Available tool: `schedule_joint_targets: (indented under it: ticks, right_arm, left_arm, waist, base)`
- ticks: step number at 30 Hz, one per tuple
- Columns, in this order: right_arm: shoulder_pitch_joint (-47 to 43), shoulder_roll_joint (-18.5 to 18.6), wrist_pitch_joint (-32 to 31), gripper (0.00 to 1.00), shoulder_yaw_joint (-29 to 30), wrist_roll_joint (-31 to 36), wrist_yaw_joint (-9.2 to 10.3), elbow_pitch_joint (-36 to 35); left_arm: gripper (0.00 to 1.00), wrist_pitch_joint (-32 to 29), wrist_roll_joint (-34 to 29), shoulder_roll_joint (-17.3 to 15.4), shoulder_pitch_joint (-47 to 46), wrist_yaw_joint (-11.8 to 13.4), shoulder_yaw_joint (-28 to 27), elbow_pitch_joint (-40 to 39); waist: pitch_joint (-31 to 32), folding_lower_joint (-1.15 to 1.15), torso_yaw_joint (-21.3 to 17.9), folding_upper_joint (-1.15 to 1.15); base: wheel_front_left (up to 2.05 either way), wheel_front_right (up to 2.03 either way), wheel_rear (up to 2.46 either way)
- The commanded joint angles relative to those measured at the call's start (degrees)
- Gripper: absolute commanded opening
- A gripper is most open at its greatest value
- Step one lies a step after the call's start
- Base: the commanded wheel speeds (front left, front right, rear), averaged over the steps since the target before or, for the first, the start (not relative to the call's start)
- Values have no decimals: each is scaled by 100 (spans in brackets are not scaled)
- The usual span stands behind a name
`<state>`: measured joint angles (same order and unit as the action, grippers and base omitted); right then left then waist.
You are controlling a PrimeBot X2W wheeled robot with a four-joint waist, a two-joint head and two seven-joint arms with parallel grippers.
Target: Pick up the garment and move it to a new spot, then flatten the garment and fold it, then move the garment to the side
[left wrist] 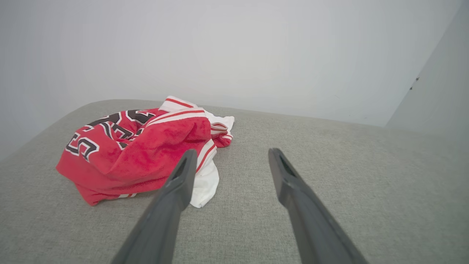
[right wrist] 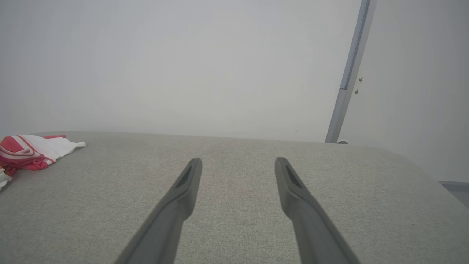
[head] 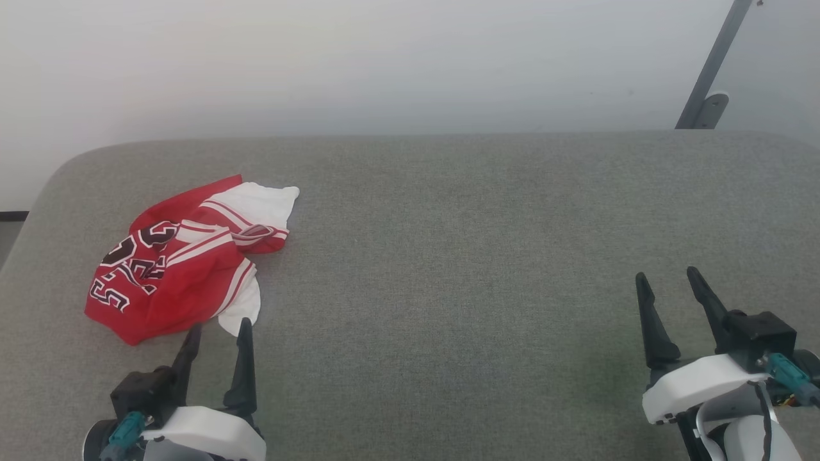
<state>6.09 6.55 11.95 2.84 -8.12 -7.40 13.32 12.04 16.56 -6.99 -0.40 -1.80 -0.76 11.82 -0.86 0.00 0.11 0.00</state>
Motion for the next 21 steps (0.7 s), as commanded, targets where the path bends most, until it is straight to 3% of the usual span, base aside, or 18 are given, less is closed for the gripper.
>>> schedule_joint_targets:
  ticks: [1,21]
  right_arm:
    - [-12,-3,63,100,0,108,-14,-32]
    - [-70,-117,287,100,187,682,-10,-76]
  left_arm:
    - [100,55,-160,5,10,-46,-34,-21]
    - [100,275,-1129,151,78,-296,-296,45]
  waist:
    - [3,0,0,0]
    - [10,0,-16,0]
  base:
    - [0,0,0]
    - [0,0,0]
